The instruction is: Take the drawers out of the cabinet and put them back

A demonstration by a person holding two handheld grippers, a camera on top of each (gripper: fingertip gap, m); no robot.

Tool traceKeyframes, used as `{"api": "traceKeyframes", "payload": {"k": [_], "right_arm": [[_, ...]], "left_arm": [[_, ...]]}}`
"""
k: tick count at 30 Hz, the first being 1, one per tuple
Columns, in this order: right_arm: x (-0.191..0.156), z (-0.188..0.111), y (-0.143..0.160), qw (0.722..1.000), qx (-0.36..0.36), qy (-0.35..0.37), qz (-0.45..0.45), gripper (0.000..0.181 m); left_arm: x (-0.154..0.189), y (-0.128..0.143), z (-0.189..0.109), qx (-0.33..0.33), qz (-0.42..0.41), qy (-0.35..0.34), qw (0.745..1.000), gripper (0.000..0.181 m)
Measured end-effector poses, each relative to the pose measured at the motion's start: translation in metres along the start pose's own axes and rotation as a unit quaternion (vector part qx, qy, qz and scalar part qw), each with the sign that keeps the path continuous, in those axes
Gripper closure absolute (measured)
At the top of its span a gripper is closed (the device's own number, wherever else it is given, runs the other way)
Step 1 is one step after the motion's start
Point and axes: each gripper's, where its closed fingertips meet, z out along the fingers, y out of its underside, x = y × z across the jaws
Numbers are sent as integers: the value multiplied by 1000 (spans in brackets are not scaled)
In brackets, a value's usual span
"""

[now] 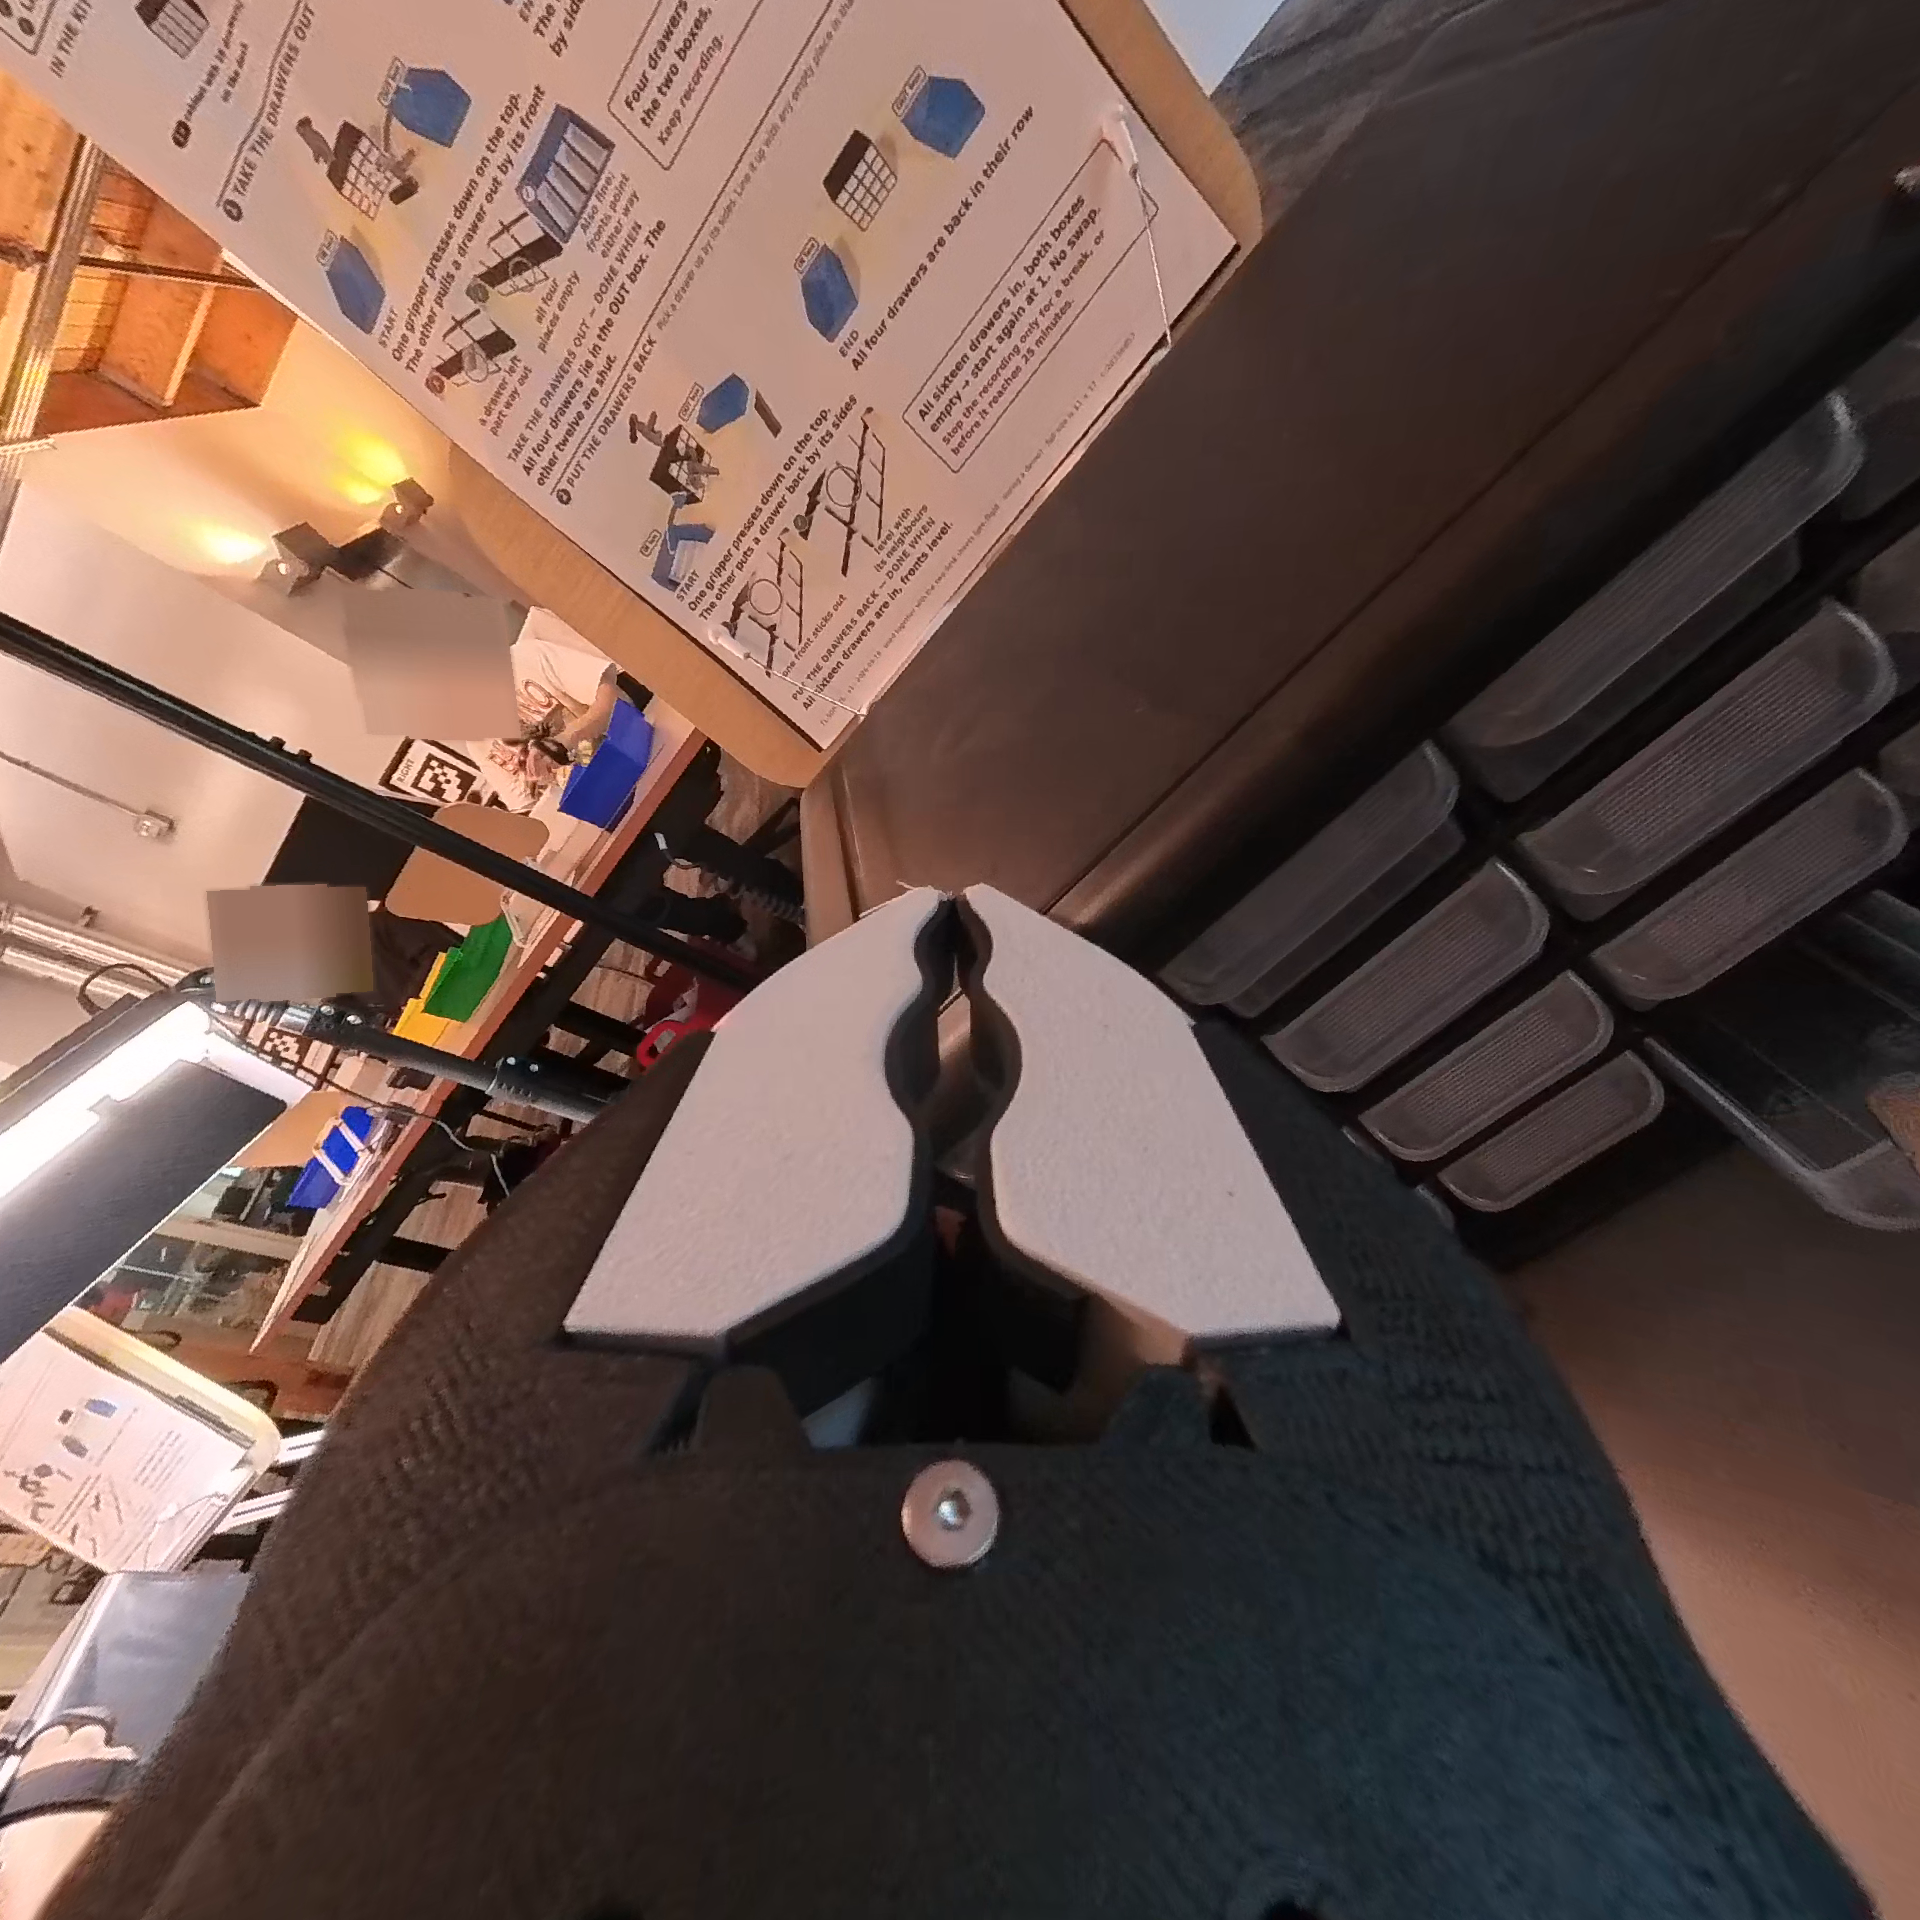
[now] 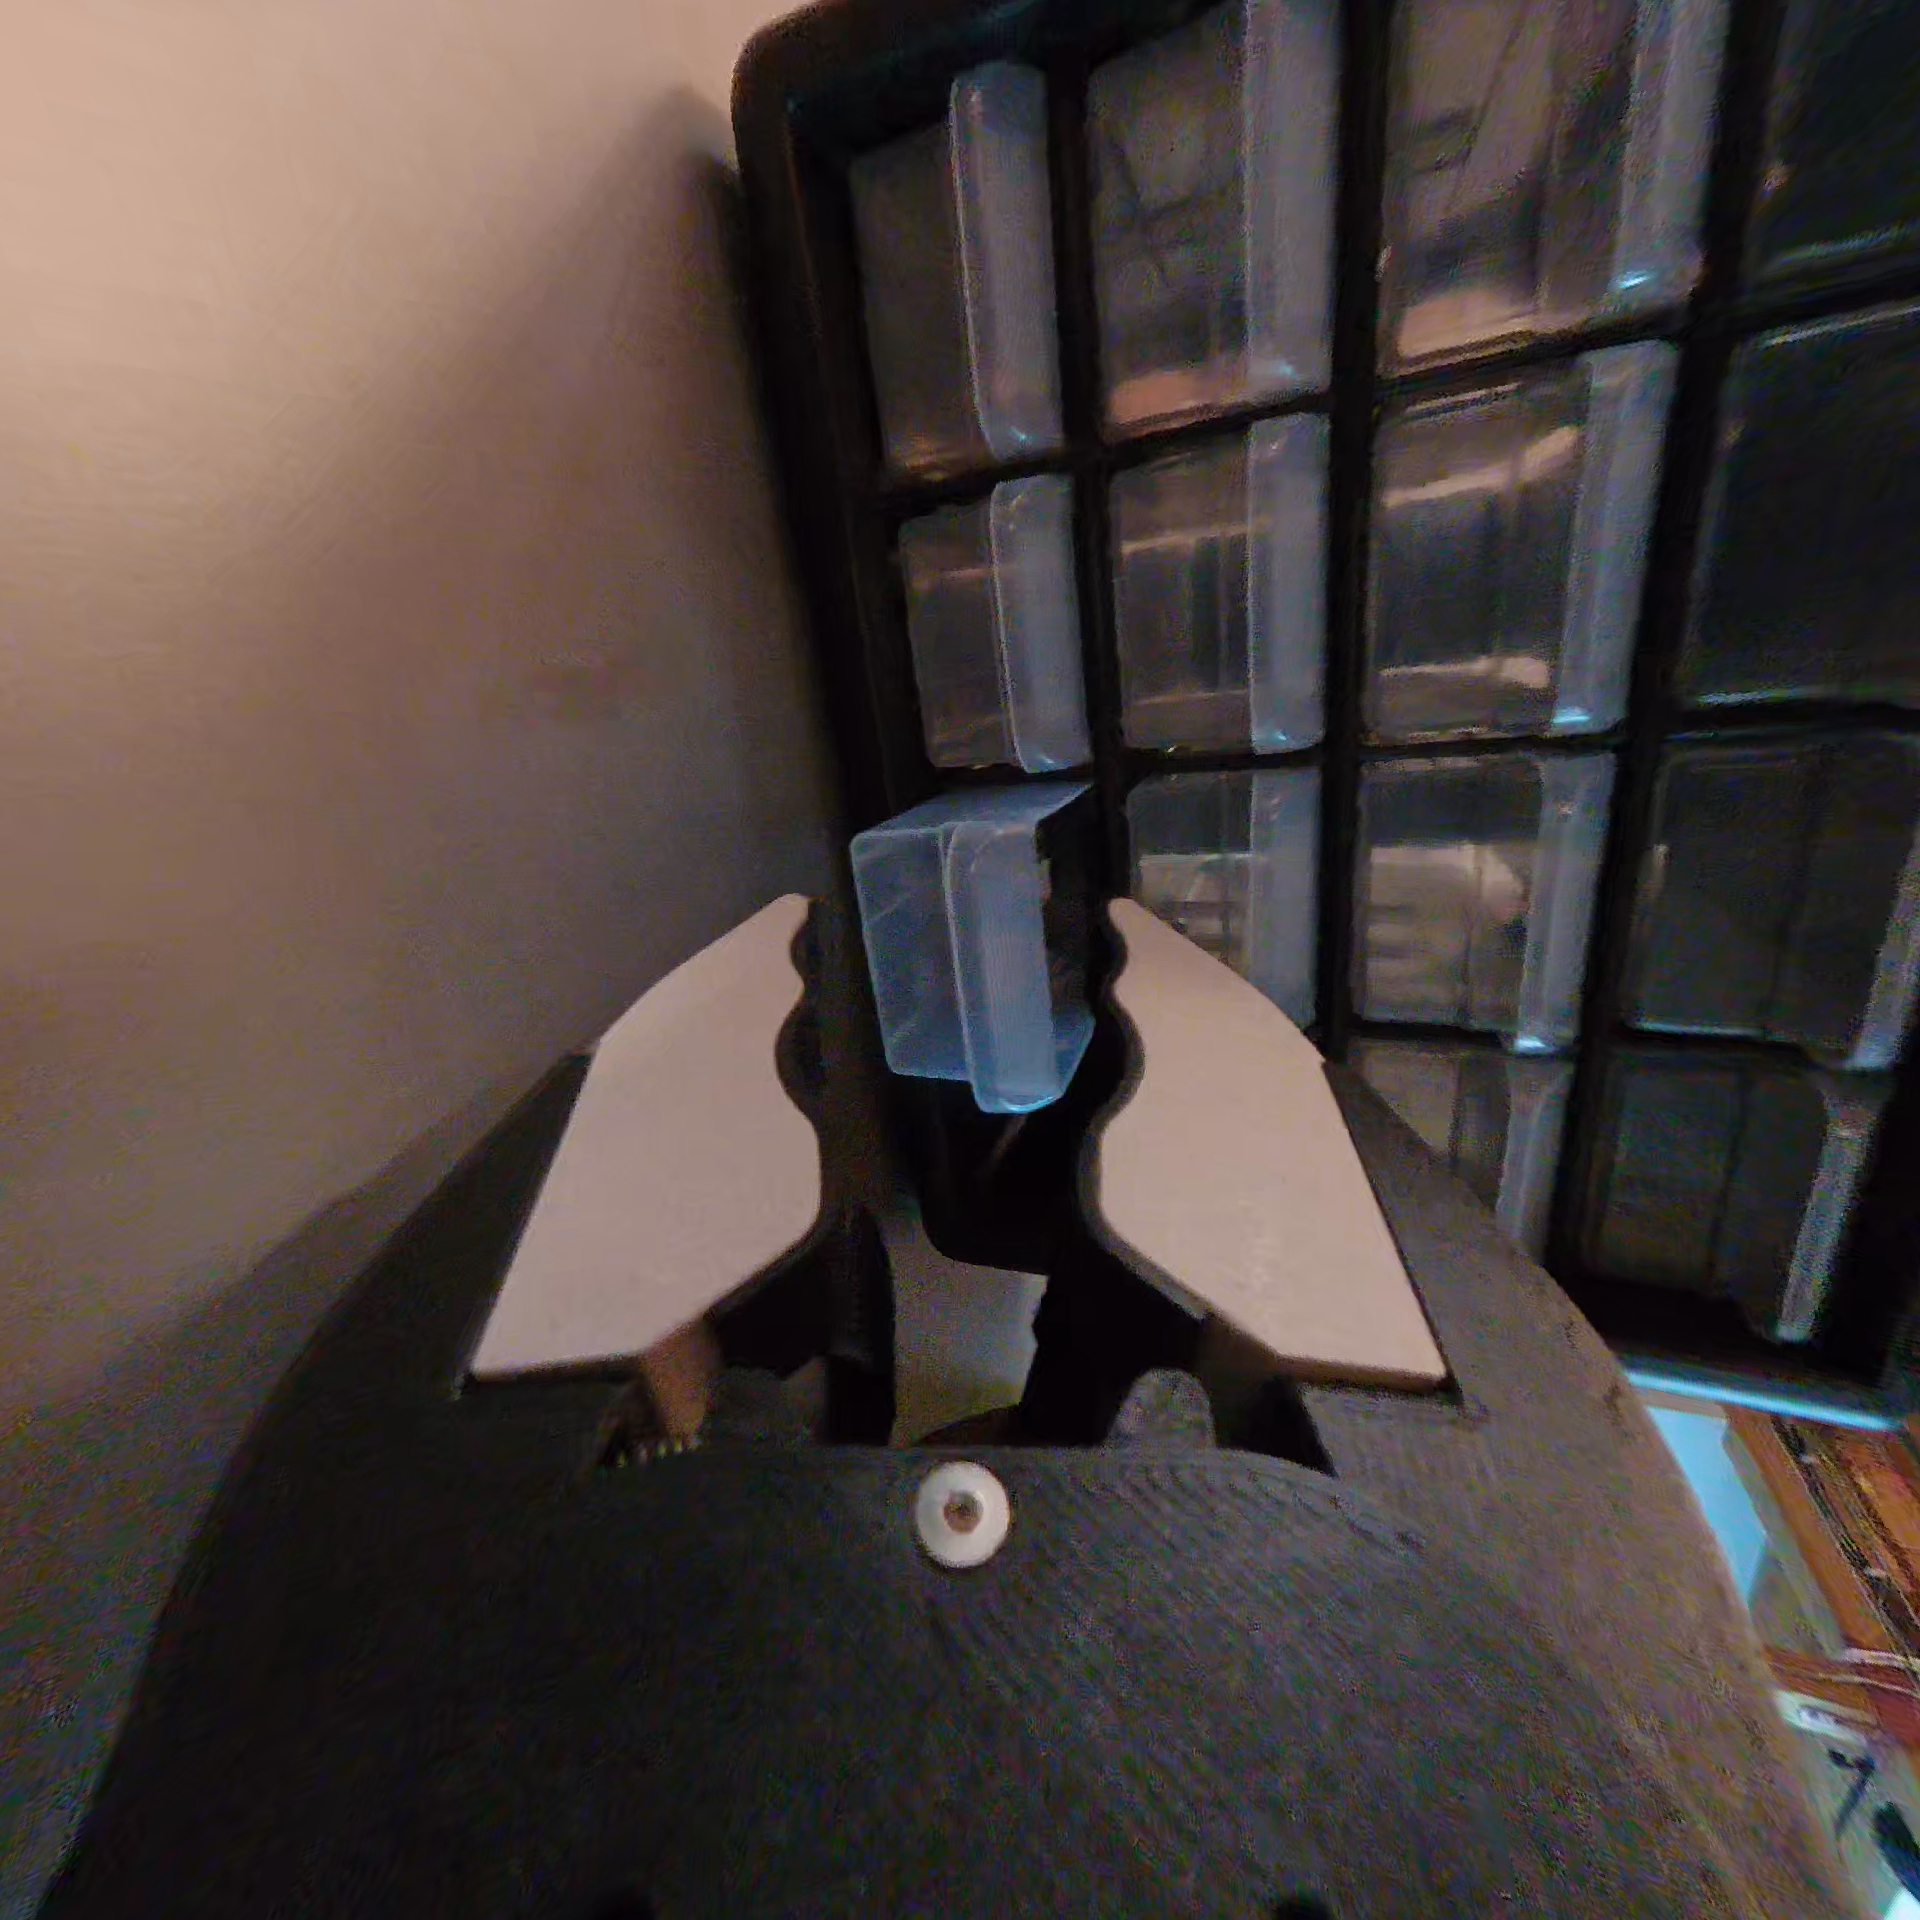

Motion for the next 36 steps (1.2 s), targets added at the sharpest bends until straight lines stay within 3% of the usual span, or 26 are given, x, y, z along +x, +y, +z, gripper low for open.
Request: {"api": "traceKeyframes", "payload": {"k": [8,15,20,26,30,36], "right_arm": [[-2,15,17,997,-52,-44,-44,146],[-13,-13,13,983,-43,-177,-15,161],[-20,-42,11,964,-33,-264,-24,162],[-23,-76,6,962,-5,-270,-29,162],[-28,-73,19,974,-10,-224,-41,162],[-15,-78,9,956,-5,-292,-32,162]], "left_arm": [[0,0,0,7,-8,10,1000,180],[0,0,0,6,-4,6,1000,180],[0,0,0,4,1,3,1000,181],[0,0,0,5,-1,4,1000,181],[0,0,0,4,1,3,1000,181],[0,0,0,-1,5,1,1000,180]]}}
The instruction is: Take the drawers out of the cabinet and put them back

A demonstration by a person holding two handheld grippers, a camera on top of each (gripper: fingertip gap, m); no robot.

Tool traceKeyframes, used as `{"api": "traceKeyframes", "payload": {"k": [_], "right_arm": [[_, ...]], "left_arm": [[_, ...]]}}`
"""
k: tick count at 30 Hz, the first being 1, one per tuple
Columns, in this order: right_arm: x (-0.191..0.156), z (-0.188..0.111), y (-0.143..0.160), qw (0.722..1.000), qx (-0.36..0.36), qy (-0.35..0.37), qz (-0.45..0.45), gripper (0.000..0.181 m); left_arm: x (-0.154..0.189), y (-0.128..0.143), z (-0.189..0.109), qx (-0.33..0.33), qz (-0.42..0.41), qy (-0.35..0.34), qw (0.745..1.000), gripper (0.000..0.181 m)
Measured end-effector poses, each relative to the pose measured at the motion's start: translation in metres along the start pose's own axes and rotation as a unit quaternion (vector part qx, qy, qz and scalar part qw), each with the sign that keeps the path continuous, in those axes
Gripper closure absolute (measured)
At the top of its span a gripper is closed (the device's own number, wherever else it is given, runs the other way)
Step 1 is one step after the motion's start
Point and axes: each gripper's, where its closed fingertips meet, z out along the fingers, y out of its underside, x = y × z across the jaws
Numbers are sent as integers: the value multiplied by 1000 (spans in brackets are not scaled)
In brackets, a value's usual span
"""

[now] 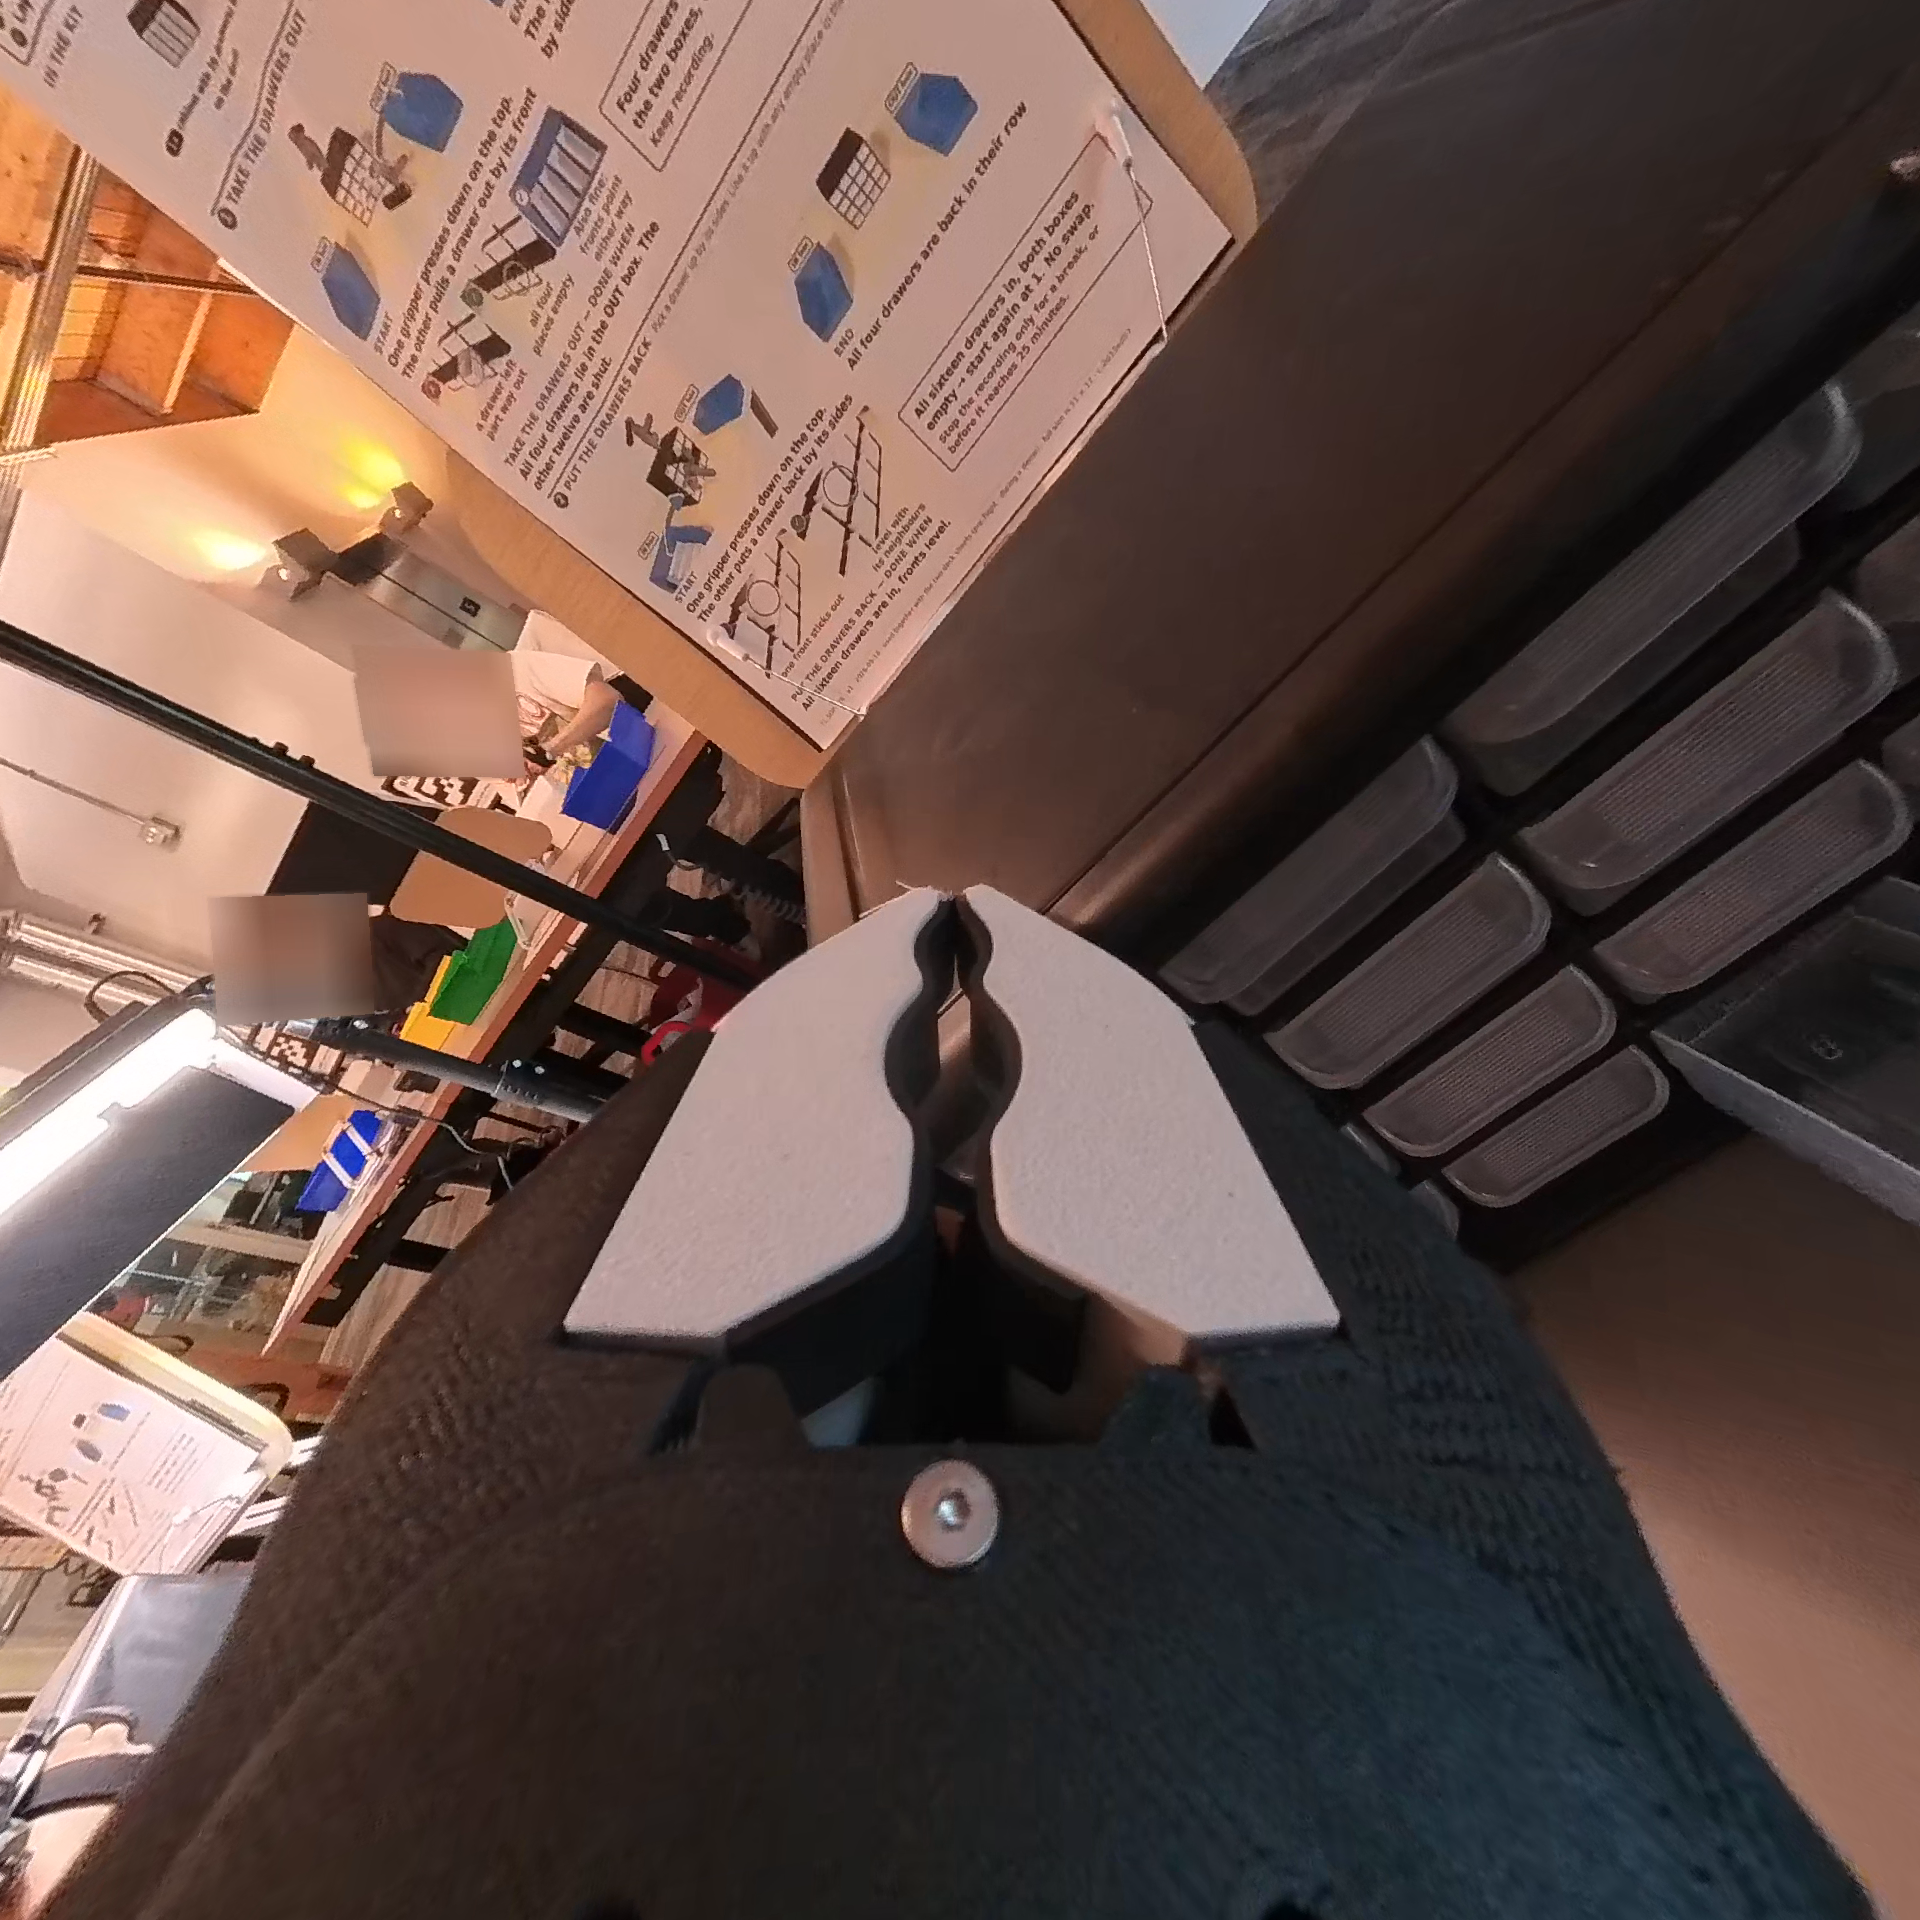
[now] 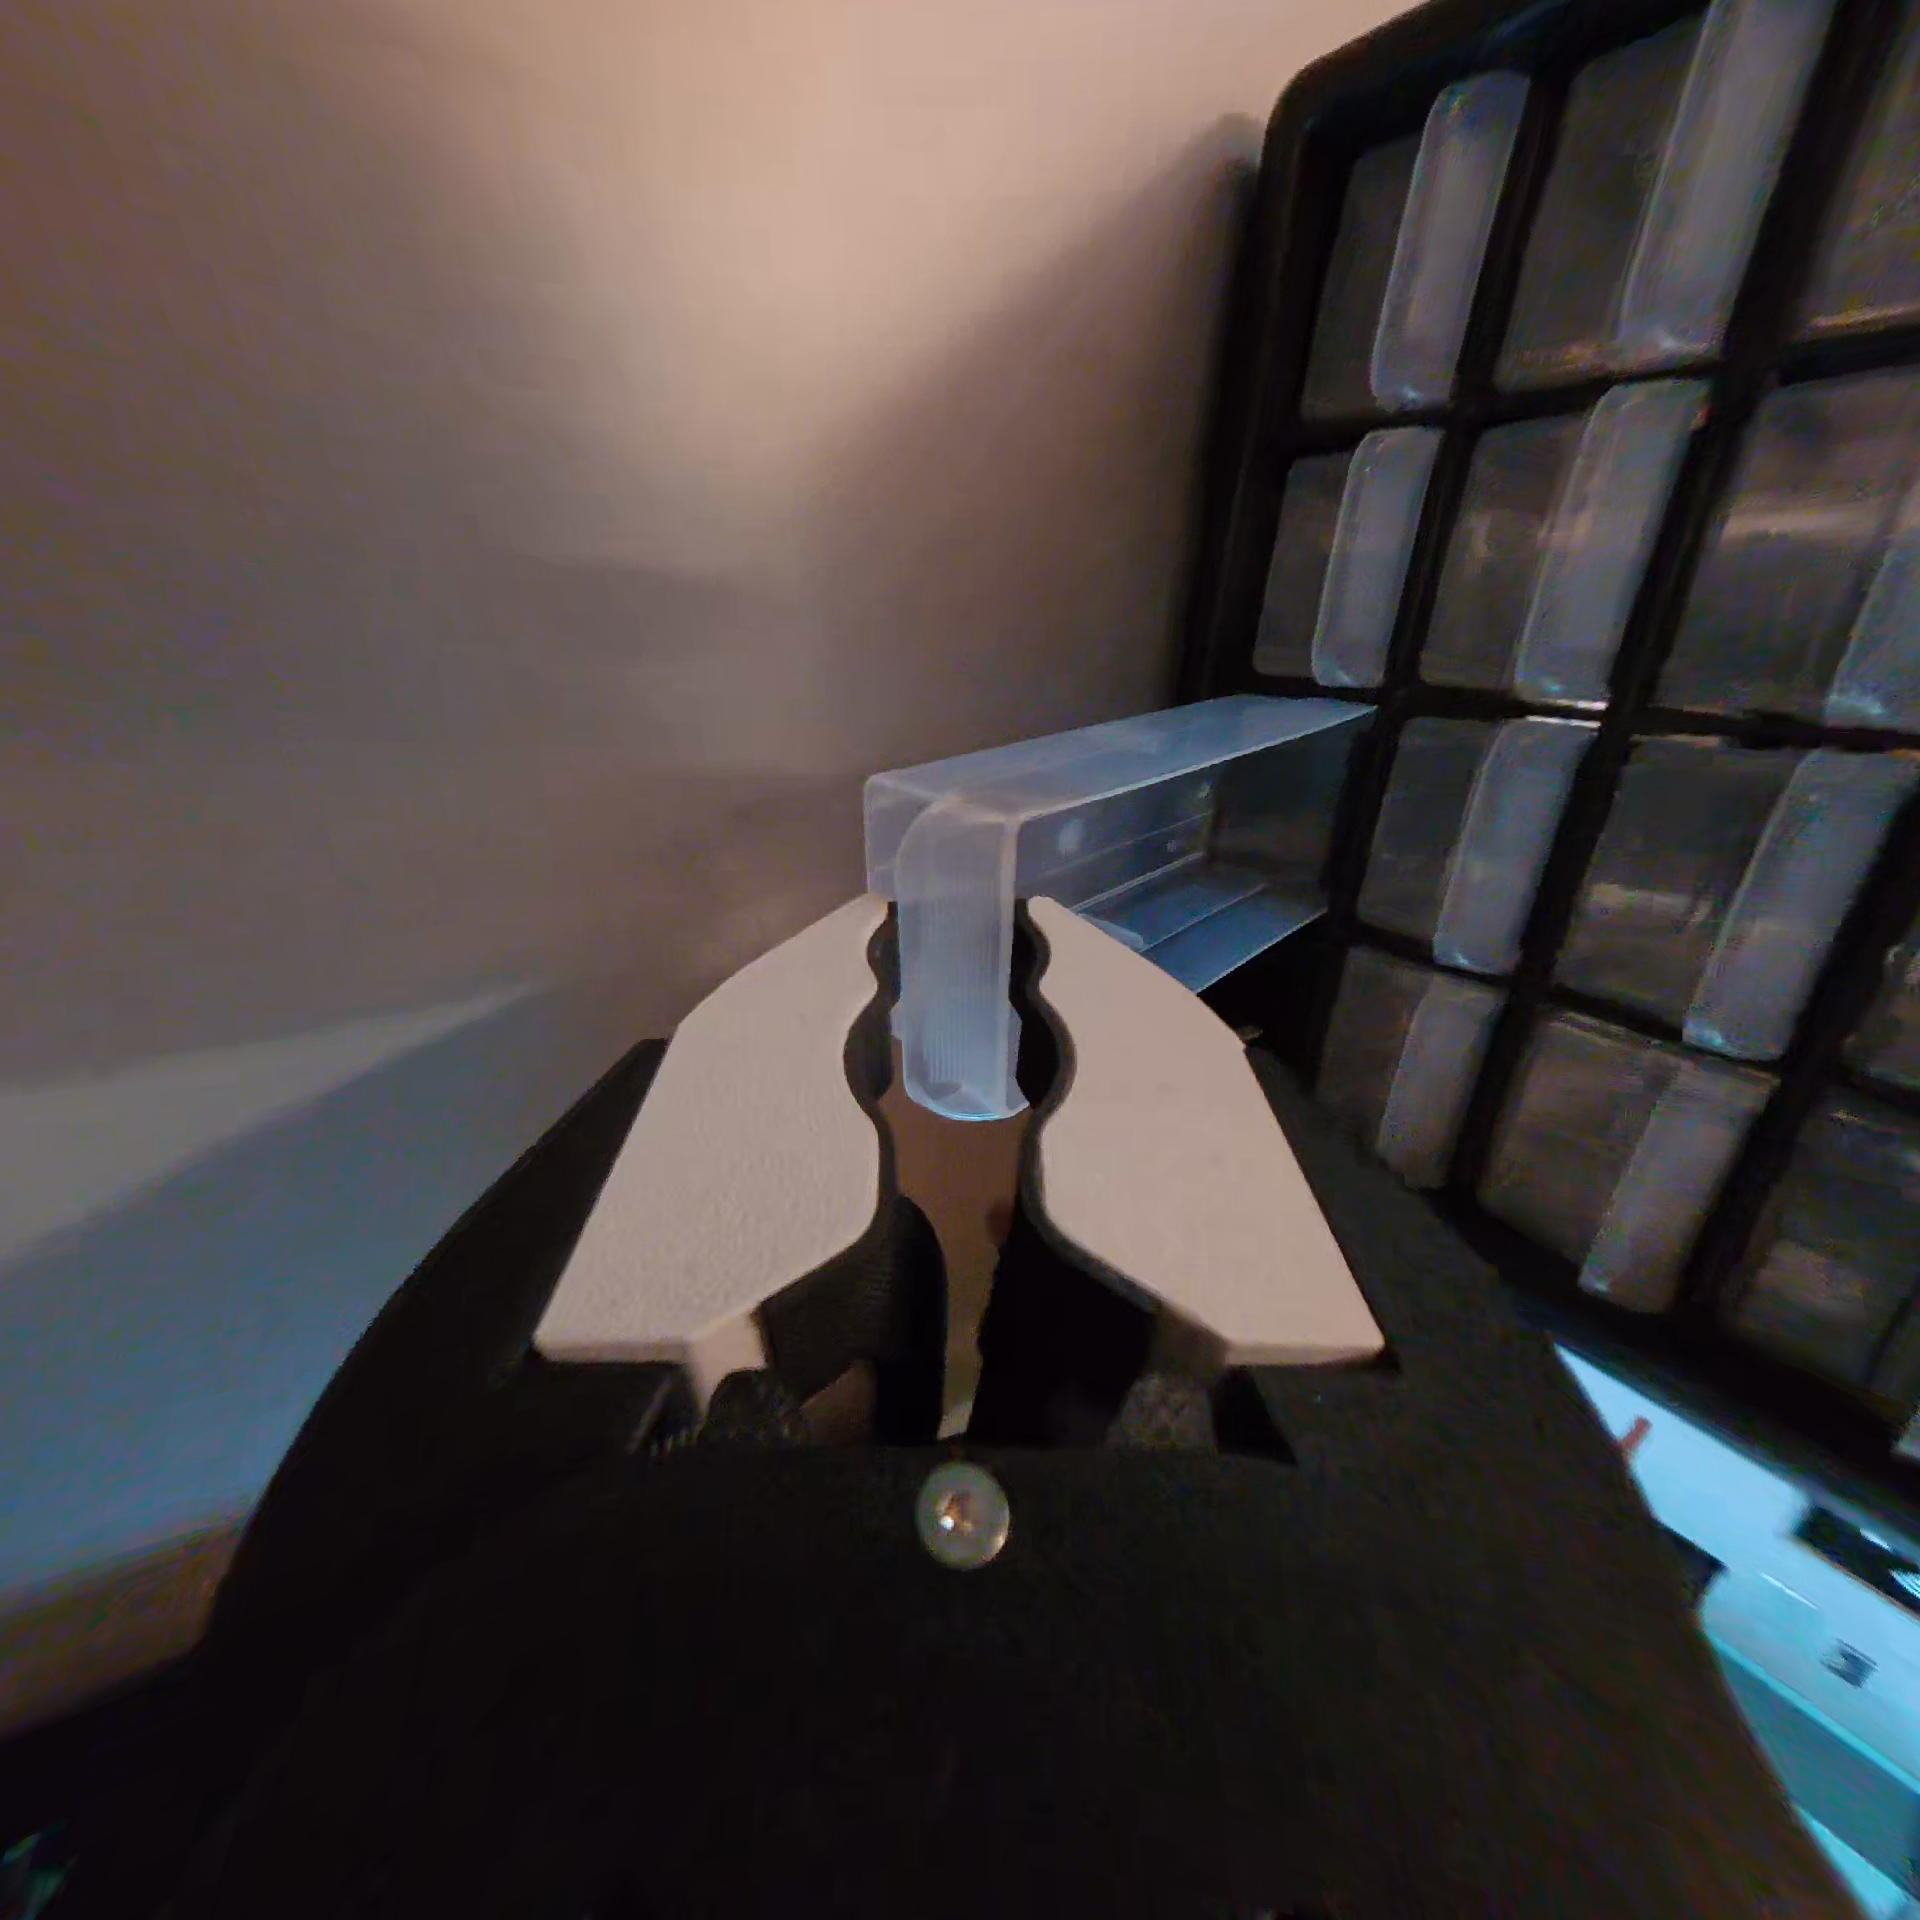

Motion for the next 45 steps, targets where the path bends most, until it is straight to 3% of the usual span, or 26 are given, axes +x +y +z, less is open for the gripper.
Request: {"api": "traceKeyframes", "payload": {"k": [9,11,15,18,22,27,30,35,40,42,45], "right_arm": [[7,-34,-11,977,-4,-210,48,162],[16,-41,-12,977,6,-204,62,162],[19,-79,-16,969,97,-204,96,162],[14,-124,-11,941,194,-226,163,161],[21,-179,33,902,279,-199,264,161],[54,-204,134,868,232,-9,439,161],[57,-192,183,836,149,72,523,162],[43,-119,239,789,-32,82,609,161],[27,-53,275,761,-190,70,616,161],[22,-39,287,755,-251,82,600,161],[12,-24,288,742,-288,59,602,162]], "left_arm": [[0,0,0,5,-3,5,1000,181],[0,0,0,5,-4,4,1000,181],[0,0,0,4,-1,2,1000,181],[0,0,0,4,2,0,1000,180],[0,0,0,1,7,-6,1000,181],[0,0,0,4,-3,0,1000,180],[0,-1,0,6,-8,3,1000,181],[0,-1,0,4,7,-9,1000,181],[0,-1,0,7,0,-2,1000,180],[0,-1,0,9,-2,-2,1000,180],[0,-1,0,9,0,-5,1000,181]]}}
